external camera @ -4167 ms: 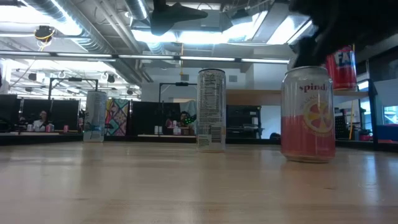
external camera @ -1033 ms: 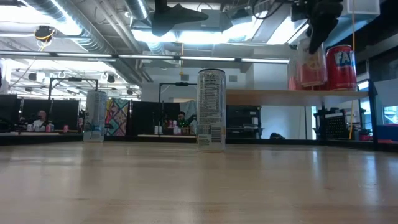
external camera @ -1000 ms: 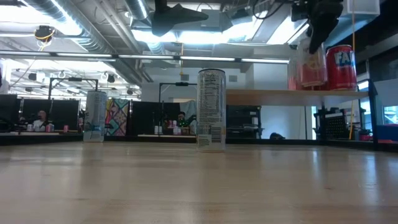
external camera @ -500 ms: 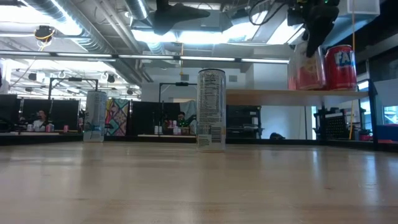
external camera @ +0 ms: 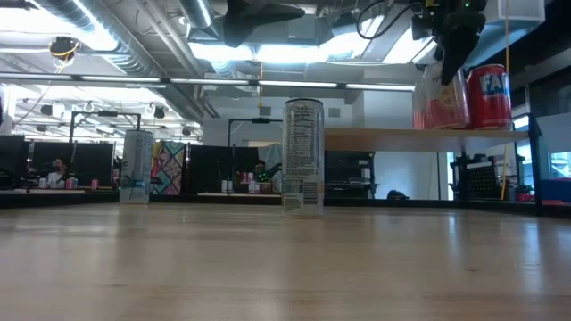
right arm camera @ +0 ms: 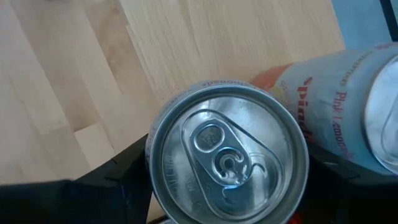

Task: Place canned beverage on shelf
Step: Put the orange can on the shelf aligned with the other orange soda can, then adjust the orange soda can on the shelf, then put the top white yellow soda can on the shelf

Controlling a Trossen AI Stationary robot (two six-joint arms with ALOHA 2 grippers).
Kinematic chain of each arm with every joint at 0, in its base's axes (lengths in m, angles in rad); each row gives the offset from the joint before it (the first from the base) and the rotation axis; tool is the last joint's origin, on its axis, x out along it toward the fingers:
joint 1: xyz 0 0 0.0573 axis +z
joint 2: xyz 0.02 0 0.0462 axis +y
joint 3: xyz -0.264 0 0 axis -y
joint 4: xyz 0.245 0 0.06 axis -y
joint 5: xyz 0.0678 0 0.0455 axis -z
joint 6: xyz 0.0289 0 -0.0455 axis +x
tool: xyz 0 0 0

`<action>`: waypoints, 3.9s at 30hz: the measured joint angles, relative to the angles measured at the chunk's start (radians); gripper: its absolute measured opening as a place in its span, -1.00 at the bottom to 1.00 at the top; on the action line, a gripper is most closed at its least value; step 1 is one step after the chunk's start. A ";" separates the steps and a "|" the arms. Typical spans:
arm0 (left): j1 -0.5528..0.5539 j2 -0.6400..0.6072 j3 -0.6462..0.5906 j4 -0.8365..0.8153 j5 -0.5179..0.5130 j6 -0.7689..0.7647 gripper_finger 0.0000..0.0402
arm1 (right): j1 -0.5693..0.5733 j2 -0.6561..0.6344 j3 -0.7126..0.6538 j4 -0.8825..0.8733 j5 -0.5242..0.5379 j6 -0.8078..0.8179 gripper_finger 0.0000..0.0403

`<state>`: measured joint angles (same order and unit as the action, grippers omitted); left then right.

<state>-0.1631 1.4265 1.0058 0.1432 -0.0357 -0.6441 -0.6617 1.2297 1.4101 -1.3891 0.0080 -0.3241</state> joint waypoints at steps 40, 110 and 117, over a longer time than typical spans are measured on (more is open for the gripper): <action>0.000 0.000 0.000 0.001 0.000 -0.001 0.86 | 0.001 -0.016 0.090 -0.044 0.068 -0.017 0.66; 0.067 -0.027 0.001 -0.015 0.026 0.036 0.86 | 0.201 0.035 0.194 0.146 -0.060 0.342 0.66; 0.122 -0.136 0.002 -0.298 -0.035 0.038 0.86 | 0.481 -0.030 0.117 0.374 -0.088 0.473 0.66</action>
<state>-0.0412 1.2902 1.0075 -0.1546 -0.0711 -0.6059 -0.1808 1.1999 1.5268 -1.0151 -0.0795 0.1489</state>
